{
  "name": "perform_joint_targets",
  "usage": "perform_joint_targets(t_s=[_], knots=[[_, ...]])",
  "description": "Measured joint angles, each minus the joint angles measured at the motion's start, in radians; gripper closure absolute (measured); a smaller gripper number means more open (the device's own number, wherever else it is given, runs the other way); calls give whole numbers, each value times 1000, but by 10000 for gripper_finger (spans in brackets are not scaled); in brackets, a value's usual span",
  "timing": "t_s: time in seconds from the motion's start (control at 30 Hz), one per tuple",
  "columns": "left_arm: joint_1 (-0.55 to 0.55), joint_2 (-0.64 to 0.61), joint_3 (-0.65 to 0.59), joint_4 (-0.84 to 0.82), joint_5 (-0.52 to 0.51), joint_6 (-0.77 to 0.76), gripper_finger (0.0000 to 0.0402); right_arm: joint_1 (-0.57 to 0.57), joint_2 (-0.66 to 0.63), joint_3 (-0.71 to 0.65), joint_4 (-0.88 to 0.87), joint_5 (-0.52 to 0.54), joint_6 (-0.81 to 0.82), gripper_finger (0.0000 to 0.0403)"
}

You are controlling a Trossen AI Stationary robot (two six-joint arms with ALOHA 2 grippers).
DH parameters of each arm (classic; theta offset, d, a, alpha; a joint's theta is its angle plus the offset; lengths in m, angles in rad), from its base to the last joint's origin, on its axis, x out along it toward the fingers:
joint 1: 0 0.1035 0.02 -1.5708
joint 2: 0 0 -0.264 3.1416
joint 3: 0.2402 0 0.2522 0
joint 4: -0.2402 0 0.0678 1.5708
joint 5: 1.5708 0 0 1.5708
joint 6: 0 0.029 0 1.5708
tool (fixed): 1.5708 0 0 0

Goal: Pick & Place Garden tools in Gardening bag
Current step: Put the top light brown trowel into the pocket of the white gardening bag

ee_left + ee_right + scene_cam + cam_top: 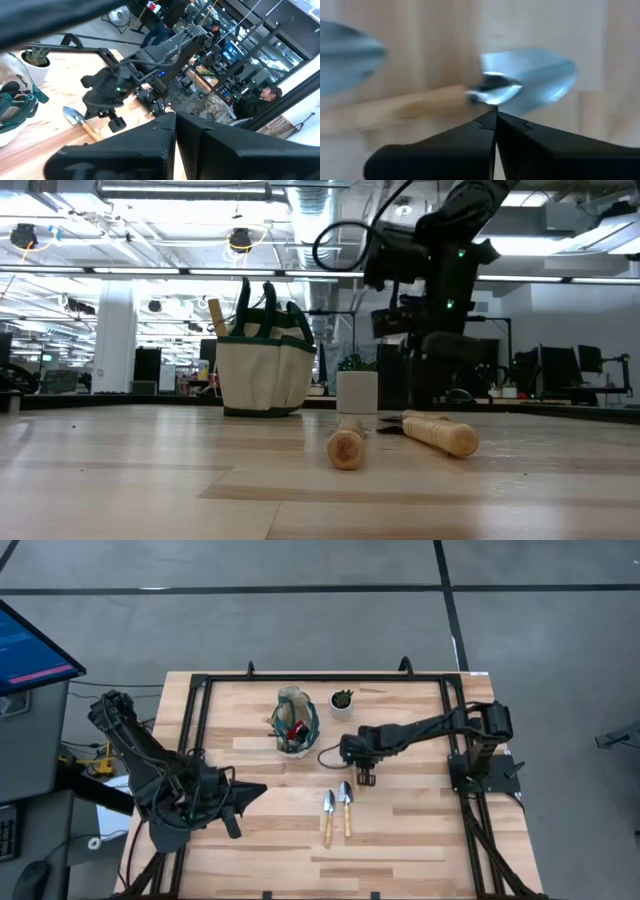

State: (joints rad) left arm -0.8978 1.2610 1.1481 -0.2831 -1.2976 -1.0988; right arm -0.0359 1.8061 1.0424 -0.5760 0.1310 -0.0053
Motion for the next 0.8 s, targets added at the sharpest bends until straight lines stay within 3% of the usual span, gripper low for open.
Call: perform_joint_targets(t_s=[0.17,0.37,0.67,0.8], knots=[[0,0,0,0,4,2,401,58,-15,-1,90,59,-1,403],[0,0,0,0,4,2,401,-9,-19,0,300,32,6,403],[0,0,0,9,11,-3,401,-80,42,1,307,2,-20,403],[0,0,1,12,19,-4,401,-57,82,1,302,-14,-19,403]])
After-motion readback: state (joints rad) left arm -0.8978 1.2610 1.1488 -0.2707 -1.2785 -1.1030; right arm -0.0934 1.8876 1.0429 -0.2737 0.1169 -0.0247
